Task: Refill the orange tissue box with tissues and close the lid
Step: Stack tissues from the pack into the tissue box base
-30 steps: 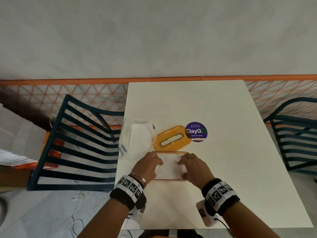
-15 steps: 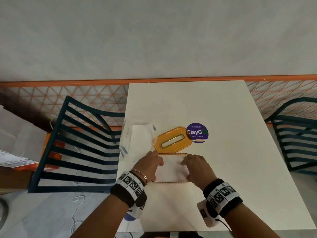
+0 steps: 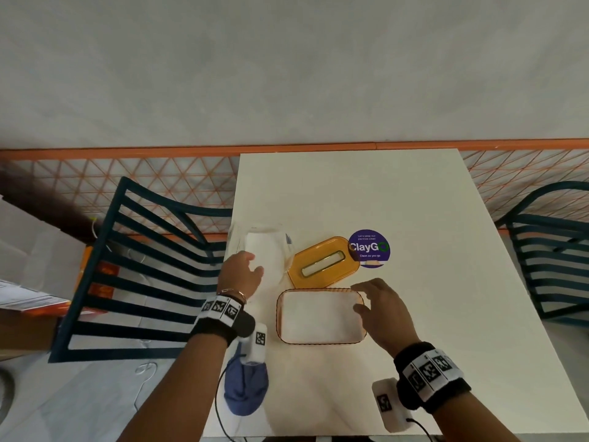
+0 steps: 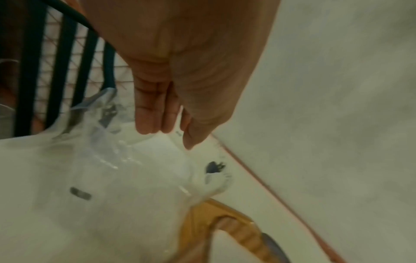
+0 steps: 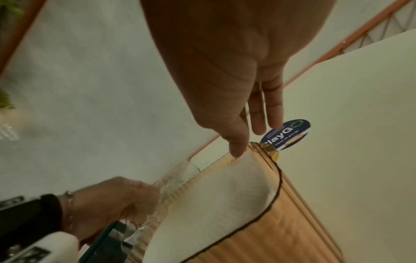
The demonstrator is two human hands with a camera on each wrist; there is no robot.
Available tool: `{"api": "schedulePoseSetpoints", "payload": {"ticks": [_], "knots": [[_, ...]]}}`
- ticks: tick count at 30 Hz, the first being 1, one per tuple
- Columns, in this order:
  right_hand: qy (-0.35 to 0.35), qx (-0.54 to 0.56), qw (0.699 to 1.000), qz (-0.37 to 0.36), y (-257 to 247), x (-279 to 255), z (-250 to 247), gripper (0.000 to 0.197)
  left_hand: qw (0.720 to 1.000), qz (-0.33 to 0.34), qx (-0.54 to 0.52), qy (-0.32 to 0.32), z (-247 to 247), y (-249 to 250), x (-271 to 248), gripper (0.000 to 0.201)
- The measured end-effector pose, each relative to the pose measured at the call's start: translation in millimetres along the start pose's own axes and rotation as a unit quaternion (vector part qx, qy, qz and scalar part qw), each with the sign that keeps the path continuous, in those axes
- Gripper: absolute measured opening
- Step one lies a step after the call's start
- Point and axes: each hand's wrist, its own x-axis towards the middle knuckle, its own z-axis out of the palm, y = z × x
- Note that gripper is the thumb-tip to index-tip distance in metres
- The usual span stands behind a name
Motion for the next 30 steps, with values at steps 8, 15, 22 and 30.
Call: {"api": "schedulePoseSetpoints", "payload": {"ticks": [8,15,22,30], "knots": [[-0.028,0.071,0.995,0.070,28,5,8,0.035,0.985,-0.118,0.107,-0.064,33,-5,32,0.091],[-0.043,0.090,0.991,0.085,31,8,7,0.033,0.979,-0.184,0.067,-0.047,38,-3,36,0.100],[-0.062,0.099,0.989,0.095,32,11,5,0.034,0.974,-0.216,0.053,-0.048,39,1,37,0.107],[-0.071,0.094,0.987,0.109,32,12,6,0.034,0.972,-0.221,0.042,-0.068,34,2,37,0.099]]}}
